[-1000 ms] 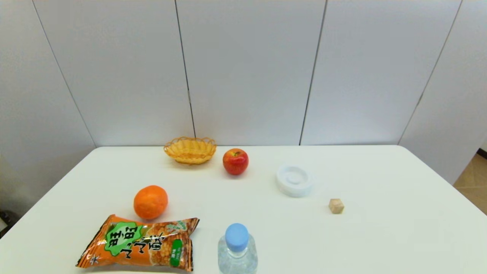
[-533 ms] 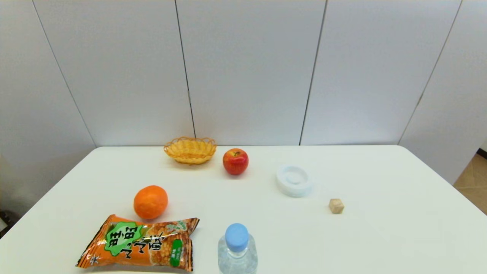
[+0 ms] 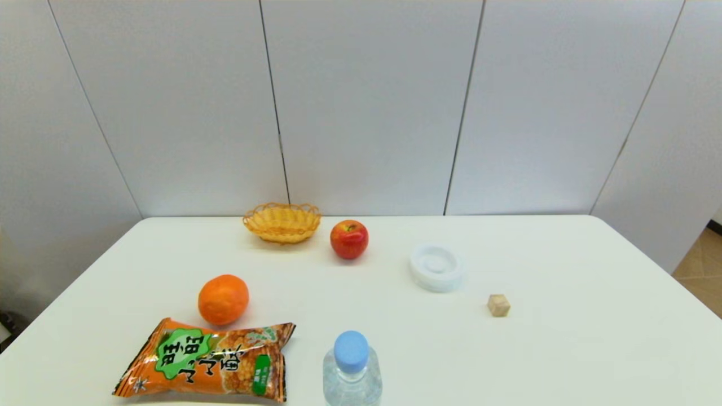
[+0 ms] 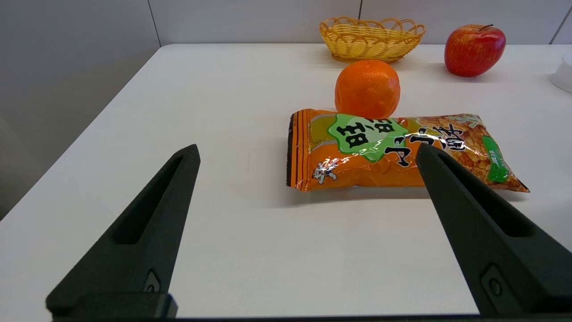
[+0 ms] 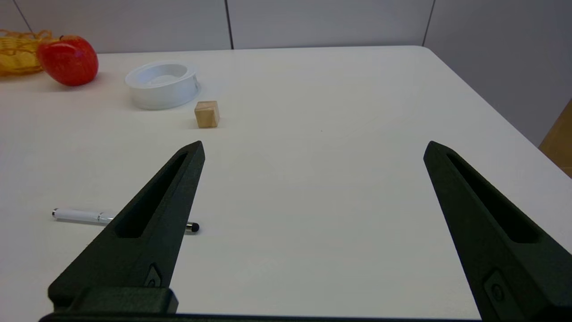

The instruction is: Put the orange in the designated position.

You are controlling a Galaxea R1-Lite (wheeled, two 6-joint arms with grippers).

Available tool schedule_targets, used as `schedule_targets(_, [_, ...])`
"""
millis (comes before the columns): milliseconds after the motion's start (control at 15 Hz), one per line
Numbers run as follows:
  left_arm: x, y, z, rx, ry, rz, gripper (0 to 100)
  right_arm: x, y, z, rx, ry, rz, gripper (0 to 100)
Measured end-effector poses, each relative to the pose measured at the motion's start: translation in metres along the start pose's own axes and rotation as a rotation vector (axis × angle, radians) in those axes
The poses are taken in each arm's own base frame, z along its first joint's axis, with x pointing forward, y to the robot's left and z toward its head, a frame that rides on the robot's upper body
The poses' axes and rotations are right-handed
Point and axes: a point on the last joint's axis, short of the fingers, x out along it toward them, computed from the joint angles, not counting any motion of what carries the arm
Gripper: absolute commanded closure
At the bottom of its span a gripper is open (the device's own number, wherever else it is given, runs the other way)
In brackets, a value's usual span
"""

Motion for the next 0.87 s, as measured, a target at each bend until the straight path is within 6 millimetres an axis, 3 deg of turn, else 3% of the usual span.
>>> schedule_targets(867, [0.0000,0.0000,0.0000,0.000,0.000,0.000,0,0.0000,0.0000,0.0002,0.002,-0.002,-0.001,0])
